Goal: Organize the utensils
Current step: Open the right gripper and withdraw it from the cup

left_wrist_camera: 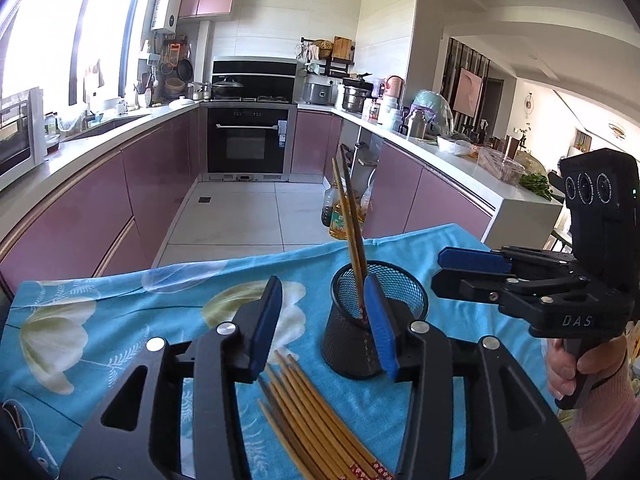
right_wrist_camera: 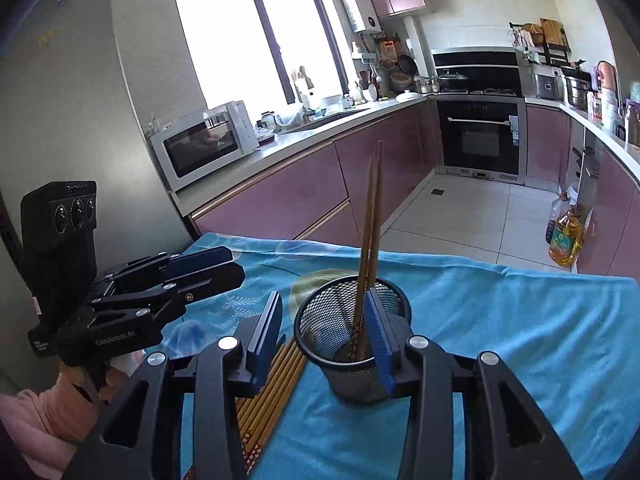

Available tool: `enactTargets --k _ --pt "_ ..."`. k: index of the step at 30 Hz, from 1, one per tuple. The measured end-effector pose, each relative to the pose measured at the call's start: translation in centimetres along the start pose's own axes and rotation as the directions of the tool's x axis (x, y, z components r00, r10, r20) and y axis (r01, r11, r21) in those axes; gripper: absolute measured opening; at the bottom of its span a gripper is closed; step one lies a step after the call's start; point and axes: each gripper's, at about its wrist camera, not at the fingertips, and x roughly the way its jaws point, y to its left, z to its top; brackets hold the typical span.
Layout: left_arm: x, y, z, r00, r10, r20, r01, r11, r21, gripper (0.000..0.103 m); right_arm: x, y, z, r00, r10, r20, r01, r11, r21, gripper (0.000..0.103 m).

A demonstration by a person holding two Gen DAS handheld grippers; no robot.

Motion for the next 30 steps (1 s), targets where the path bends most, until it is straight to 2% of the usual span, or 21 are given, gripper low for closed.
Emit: enactTargets --k 4,8,15,23,30 --pt "-1.4 1.0 -2.8 0.999 0.041 -0.033 -0.041 0.999 0.004 0.045 0.2 1.5 -1.7 0.999 0.022 -0.043 -0.023 0.999 -0.038 0.044" --pt "-1.8 2.2 -6.2 0.992 0.061 -0.109 -0.062 0.998 -0.011 0.045 1.9 2.3 -4.0 0.992 0.018 -0.121 -0.023 0.999 -0.041 0.044" --pt "-1.3 3.1 -11.6 0.973 0.037 -0.229 -0.048 0.998 -0.041 0.049 5.4 3.2 -7.9 0.967 -0.008 -0.256 0.001 1.000 -0.028 0.044" --pt "-1.0 2.7 -13.7 0.961 0.027 -0.274 -0.042 0.998 -0.053 0.049 6.7 4.6 -10.2 0.953 -0.059 -0.297 0.040 0.997 -0.070 0.044" --pt "-0.8 2.4 -14.4 0.953 0.020 -0.303 -0.038 0.998 -0.052 0.049 7.0 4.8 -10.7 0.947 -0.083 -0.309 0.063 0.995 -0.074 0.044"
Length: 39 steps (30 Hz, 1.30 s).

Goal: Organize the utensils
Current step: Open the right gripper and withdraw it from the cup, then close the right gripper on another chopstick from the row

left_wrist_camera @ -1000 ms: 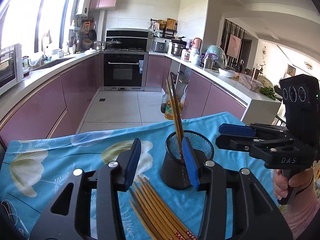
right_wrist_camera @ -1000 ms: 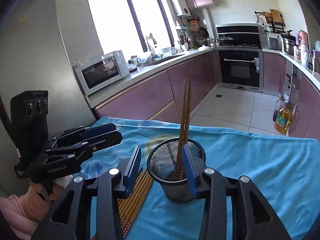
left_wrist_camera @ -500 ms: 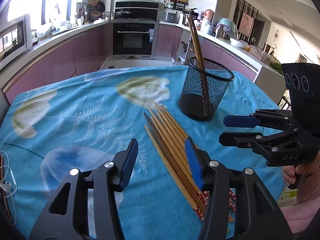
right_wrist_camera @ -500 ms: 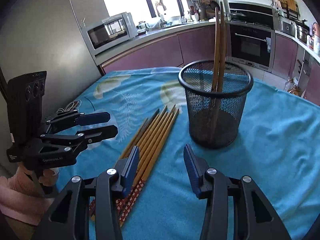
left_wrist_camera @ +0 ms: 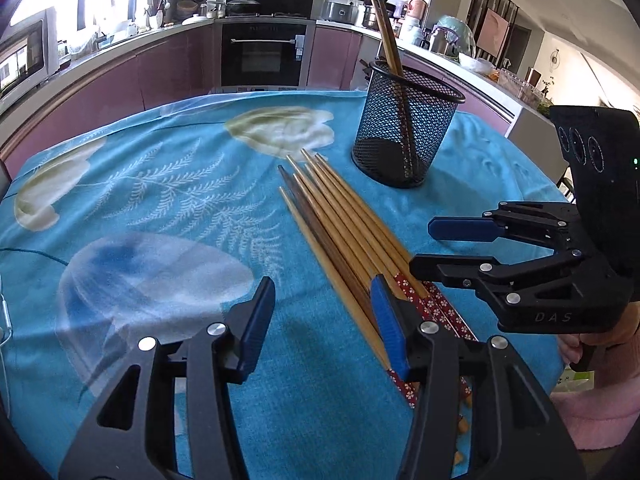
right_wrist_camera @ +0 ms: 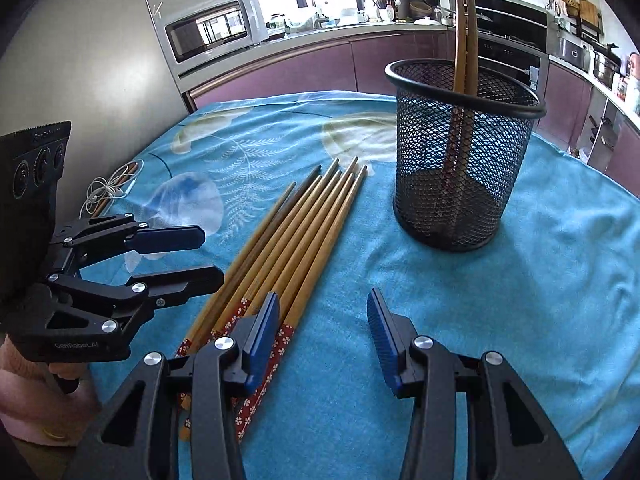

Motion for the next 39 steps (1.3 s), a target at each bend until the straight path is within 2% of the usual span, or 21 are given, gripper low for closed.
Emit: enactTargets --k 9,30,35,37,39 --pt "0.7 -0.4 -0.1 0.999 0.010 -0.038 -0.010 1.000 0.013 0.050 0.2 0.3 -0.1 0.999 -0.035 0.001 0.035 0.999 -0.018 0.044" --pt "0.8 -0.3 -0.2 0.997 0.042 -0.060 -0.040 0.998 0.039 0.047 0.5 -0.1 -0.1 0.997 -0.077 -0.012 0.077 0.997 -0.018 0.039" --pt "1.0 -0.4 0.1 0.997 0.059 -0.056 -0.057 0.998 0.038 0.043 0.7 0.1 0.0 0.997 -0.082 -0.010 0.082 0.996 -0.019 0.039" --pt "1.2 -0.2 0.1 0.996 0.066 -0.061 -0.064 0.997 0.042 0.034 0.7 0.1 0.0 0.997 -0.083 -0.010 0.082 0.996 -0.019 0.039" --pt "1.3 -0.2 0.2 0.995 0.078 -0.063 -0.075 0.996 0.052 0.030 0.7 0.1 0.1 0.996 -0.088 -0.010 0.088 0.996 -0.024 0.039"
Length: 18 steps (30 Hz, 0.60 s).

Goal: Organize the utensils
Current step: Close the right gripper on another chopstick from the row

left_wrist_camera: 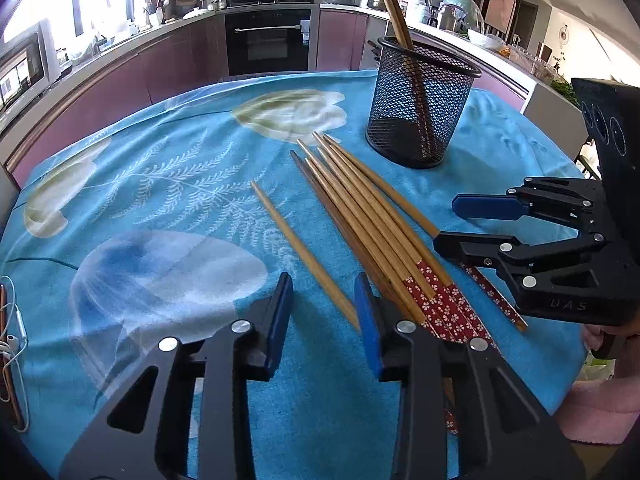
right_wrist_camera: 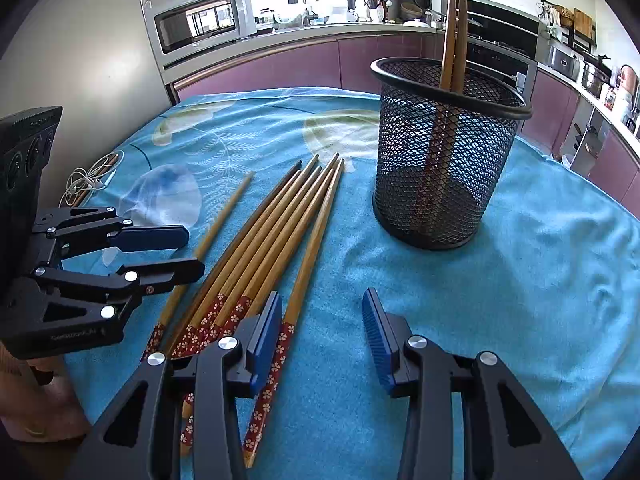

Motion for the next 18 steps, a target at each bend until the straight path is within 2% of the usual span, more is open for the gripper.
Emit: enactTargets --k 8,10,16,18 --pt "0.5 0.8 0.7 1.000 -0.009 -0.003 0.009 1.000 -0.023 0.028 0.8 0.4 0.8 1.000 -0.013 -0.001 0.013 1.000 -0.015 0.036" --pt "0.8 1.0 1.0 1.000 -0.004 -0.001 0.004 1.000 -0.027 0.028 1.0 0.5 1.1 1.000 -0.015 -0.002 0.015 1.000 -0.018 0.033" --pt "1.1 1.1 1.5 1.000 0.013 -0.002 -0.013 0.999 -0.042 0.017 1.6 0.2 1.8 1.000 -0.007 -0.002 0.007 1.000 -0.003 0.024" --pt "1.2 1.3 1.5 1.000 0.011 0.000 -0.011 0.998 -0.056 0.014 1.6 0.0 1.9 1.000 -0.003 -0.002 0.003 1.000 0.011 0.017"
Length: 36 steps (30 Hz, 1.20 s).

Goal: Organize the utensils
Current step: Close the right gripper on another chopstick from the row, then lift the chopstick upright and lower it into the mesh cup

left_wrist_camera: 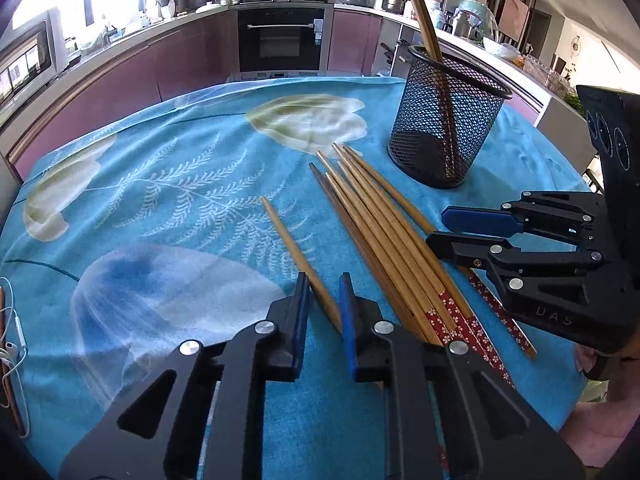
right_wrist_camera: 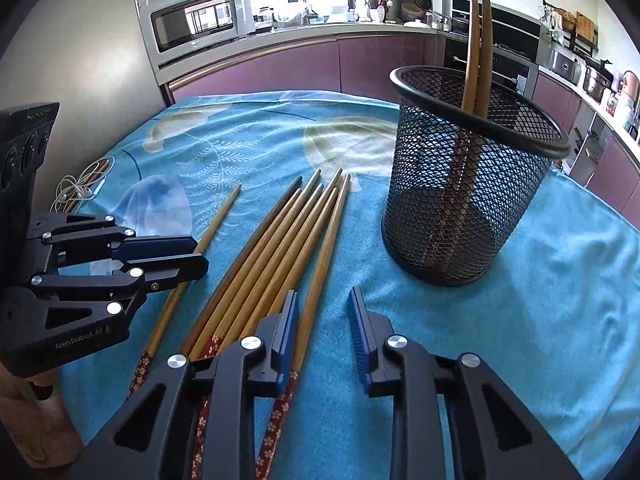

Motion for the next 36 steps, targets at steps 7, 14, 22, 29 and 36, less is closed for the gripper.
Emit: enactTargets --k 7,14,22,29,36 --pt "-0.2 0.3 -0.2 1.000 0.004 0.004 -0.004 1.000 -0.023 0.009 -0.3 -1.3 -0.2 0.999 0.051 0.001 -0.051 0.996 0.074 0.006" --pt "-0.8 0.5 -0.4 1.000 -0.005 0.011 0.005 0.999 -0.032 0.008 -1.3 -1.8 -0.5 0.996 0.080 0.029 -0.083 0.991 0.101 0.006" --pt "-1.7 -0.6 -0.5 0.995 -0.092 0.031 0.092 0.996 -0.014 0.007 -1.4 -1.0 -0.6 0.993 0.120 0.017 -0.121 0.990 0.072 0.006" --pt "-0.8 -1.0 -0.7 0.997 -0.078 0.000 0.078 0.997 0.007 0.008 -0.6 -0.9 -0.6 0.995 0.101 -0.007 -0.101 0.993 0.069 0.008" --pt "0.0 -1.0 -0.6 0.996 -0.083 -0.021 0.084 0.996 0.024 0.012 -0.1 -0.6 -0.1 0.995 0.096 -0.013 -0.095 0.994 0.050 0.009"
